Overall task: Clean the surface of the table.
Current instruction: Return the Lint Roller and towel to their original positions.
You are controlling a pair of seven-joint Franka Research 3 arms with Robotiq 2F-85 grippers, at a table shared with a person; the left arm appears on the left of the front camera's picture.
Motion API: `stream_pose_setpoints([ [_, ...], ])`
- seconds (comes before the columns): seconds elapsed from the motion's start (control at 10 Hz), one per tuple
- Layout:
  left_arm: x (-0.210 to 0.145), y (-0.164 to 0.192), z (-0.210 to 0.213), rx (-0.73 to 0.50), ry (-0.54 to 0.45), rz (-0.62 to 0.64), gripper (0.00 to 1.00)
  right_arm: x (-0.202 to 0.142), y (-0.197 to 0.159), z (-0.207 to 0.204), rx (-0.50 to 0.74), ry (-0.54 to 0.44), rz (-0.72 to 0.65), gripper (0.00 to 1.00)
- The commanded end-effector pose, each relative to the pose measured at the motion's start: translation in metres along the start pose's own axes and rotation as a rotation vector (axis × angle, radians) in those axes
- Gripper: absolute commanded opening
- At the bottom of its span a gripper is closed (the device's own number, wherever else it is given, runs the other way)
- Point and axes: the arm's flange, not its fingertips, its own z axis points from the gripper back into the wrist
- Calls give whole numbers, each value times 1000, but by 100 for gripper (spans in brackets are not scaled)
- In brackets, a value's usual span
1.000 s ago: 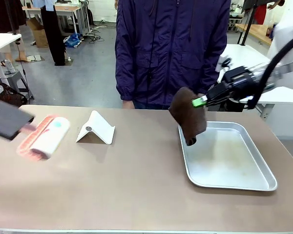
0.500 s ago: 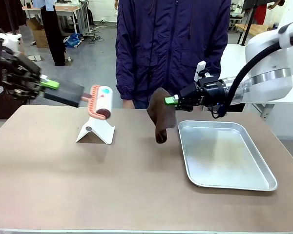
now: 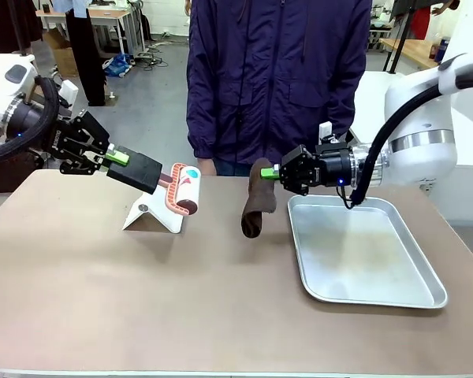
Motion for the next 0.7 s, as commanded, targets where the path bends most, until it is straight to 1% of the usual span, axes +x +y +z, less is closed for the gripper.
stream_pose_setpoints([
  [0.0, -6, -9, 5, -16, -6, -16, 22, 5, 4, 0, 19, -38, 22, 7],
  [0.3, -6, -9, 5, -16, -6, -16, 22, 5, 4, 0, 19, -38, 22, 7],
  [0.4, -2, -6, 3, -3, -5, -13, 22, 2, 0, 2, 3, -9, 0, 7],
  [0.5, 9, -11, -1, 46, -108, 15, 22, 13, 3, 0, -15, -10, -23, 7],
  [0.6, 25, -15, -7, 94, -124, 35, 22, 2, 3, -13, -10, 49, 2, 7],
])
